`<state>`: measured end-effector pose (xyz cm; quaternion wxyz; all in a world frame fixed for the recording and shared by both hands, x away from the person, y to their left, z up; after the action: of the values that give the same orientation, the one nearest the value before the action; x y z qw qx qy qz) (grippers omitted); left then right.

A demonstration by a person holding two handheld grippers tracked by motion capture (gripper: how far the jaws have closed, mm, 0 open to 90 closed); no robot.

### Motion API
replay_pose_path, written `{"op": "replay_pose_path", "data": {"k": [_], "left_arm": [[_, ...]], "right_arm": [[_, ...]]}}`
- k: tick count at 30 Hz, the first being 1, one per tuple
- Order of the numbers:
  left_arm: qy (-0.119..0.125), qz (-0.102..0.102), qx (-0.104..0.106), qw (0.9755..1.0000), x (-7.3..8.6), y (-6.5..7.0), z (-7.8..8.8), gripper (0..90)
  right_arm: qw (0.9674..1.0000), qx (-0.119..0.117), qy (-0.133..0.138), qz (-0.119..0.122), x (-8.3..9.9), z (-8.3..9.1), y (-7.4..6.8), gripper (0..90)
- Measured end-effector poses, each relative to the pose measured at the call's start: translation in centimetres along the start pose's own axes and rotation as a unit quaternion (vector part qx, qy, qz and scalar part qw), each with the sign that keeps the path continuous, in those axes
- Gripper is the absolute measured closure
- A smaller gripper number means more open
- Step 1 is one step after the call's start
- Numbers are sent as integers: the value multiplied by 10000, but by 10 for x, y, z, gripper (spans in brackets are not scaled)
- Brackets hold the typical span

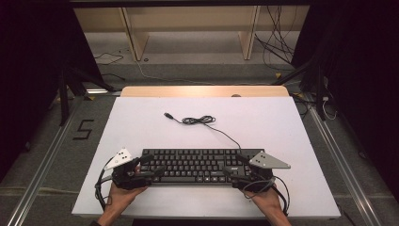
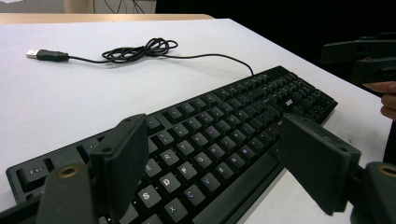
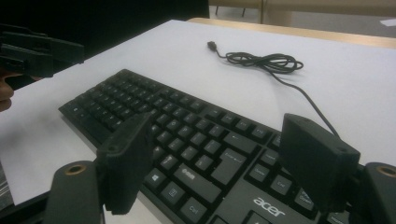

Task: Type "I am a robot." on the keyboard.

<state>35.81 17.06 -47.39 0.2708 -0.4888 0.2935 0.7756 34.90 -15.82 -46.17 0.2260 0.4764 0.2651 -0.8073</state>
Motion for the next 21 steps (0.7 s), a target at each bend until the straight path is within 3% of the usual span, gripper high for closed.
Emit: {"op": "replay_pose_path", "data": {"k": [21], "left_arm": [[-18,5,-40,10000,0,-2,1,241]], "right_arm": [[9992,-314,-184,161,-10,-31,-19,297]]}}
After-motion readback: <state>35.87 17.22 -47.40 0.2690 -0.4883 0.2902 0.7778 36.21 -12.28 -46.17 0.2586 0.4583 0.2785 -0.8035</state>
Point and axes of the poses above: each handheld gripper's, and its own axes: z roughly backward along the jaws, x roughly out of its underside, y roughly to its right, the point moved 5 cm from there along -z, roughly forward along the jaws, and after that the axes turned 5 degrees about -z, right-handed, at the moved point
